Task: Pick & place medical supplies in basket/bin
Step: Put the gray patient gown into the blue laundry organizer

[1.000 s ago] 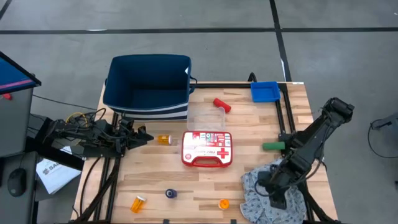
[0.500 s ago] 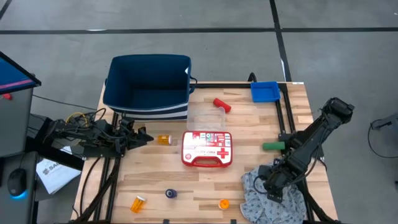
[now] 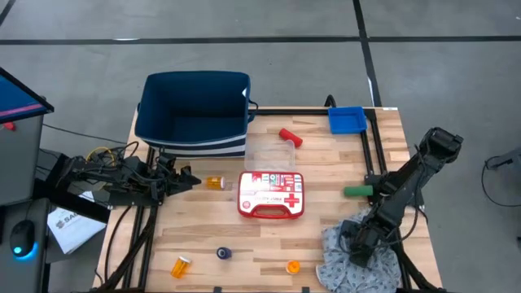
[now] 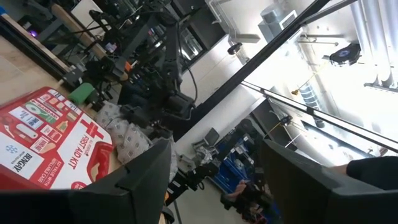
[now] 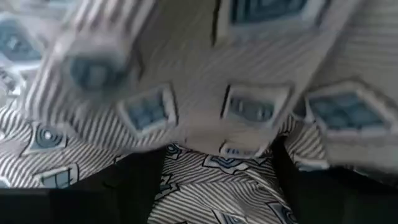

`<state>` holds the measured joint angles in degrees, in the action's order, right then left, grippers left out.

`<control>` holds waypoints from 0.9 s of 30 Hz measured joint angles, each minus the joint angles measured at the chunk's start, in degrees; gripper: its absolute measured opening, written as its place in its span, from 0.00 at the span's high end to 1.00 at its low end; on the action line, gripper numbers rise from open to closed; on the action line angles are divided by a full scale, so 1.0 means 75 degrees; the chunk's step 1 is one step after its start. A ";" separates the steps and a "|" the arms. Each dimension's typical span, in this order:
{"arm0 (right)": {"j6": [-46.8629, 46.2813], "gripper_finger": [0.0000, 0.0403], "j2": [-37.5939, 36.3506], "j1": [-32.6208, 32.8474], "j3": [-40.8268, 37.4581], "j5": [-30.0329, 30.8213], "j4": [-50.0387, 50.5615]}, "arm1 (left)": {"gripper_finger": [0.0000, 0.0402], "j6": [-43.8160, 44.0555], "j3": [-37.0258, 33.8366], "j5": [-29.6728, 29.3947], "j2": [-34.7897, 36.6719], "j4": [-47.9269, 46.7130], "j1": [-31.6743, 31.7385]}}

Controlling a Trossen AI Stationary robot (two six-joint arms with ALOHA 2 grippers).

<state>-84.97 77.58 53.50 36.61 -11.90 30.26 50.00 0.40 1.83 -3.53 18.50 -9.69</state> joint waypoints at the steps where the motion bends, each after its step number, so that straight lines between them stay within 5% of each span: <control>1: -0.0150 0.27 0.0058 0.0014 -0.0118 -0.0002 -0.0255 | 0.40 0.0000 0.0003 -0.0003 0.0000 0.0003 0.0000; 12: -0.0566 0.32 0.1264 -0.0149 -0.0291 -0.0216 -0.2302 | 0.40 0.0000 0.0001 -0.0012 0.0001 0.0409 0.0000; 16: -0.0501 0.49 0.1395 -0.0144 -0.0041 -0.0087 -0.1856 | 0.40 0.0000 0.0002 -0.0015 0.0000 0.0441 0.0002; 22: -0.0377 0.93 0.1384 -0.0144 0.0196 0.0302 -0.1747 | 0.40 -0.0006 0.0000 -0.0012 0.0000 0.0451 0.0003; 27: -0.0193 0.93 0.1352 -0.0192 0.0379 0.0482 -0.1634 | 0.40 -0.0015 0.0000 -0.0012 0.0000 0.0453 0.0000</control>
<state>-86.41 87.72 52.06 39.45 -8.29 18.00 49.89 0.40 1.74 -3.53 21.90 -9.69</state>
